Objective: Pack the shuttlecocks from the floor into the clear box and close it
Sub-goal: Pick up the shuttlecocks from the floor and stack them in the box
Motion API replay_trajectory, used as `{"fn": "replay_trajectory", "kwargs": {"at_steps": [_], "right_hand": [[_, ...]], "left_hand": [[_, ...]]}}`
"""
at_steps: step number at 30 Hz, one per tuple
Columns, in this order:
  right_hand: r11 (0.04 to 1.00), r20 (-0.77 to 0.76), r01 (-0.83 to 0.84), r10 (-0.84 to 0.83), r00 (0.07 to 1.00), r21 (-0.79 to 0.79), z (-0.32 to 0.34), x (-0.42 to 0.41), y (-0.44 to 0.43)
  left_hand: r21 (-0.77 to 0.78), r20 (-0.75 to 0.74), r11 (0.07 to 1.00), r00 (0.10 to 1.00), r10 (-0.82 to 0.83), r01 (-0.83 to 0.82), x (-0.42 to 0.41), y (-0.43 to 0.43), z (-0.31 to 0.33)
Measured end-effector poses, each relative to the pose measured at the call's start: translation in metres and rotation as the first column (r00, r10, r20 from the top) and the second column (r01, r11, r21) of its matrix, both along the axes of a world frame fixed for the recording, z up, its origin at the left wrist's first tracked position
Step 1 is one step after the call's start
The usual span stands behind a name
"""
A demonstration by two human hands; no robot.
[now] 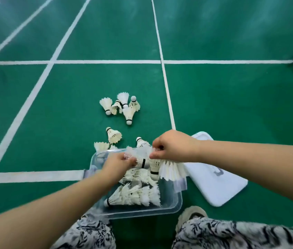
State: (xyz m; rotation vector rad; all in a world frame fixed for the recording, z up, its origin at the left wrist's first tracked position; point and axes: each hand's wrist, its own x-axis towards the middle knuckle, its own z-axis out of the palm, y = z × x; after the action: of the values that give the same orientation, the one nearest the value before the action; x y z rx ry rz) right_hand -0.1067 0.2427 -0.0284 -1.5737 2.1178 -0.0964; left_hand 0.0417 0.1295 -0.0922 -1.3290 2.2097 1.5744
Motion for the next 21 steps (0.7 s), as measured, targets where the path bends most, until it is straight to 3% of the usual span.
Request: {"fn": "replay_trajectory", "kwargs": {"at_steps": [4,8,13,21], "right_hand": [[0.997,-0.049,-0.069,0.070,0.996,0.025,-0.009,0.000,-0.005],[0.999,-0.002,-0.032,0.032,0.999,0.032,-0.023,-0.009,-0.003],[0.998,0.066,0.005,-0.009,0.998,0.061,-0.037,-0.021,0.010],[0.991,0.182,0.084,-0.101,0.978,0.101,-0.050,-0.033,0.024]], "left_hand": [[0.049,0.066,0.991,0.990,0.124,-0.127,0.008,0.014,-0.032],[0.035,0.215,0.998,0.976,0.046,-0.055,0.008,0.026,-0.058],[-0.038,0.287,0.999,0.958,0.003,0.008,-0.003,0.035,-0.075],[0.096,0.257,0.994,0.963,-0.083,0.060,-0.027,0.050,-0.092]]}}
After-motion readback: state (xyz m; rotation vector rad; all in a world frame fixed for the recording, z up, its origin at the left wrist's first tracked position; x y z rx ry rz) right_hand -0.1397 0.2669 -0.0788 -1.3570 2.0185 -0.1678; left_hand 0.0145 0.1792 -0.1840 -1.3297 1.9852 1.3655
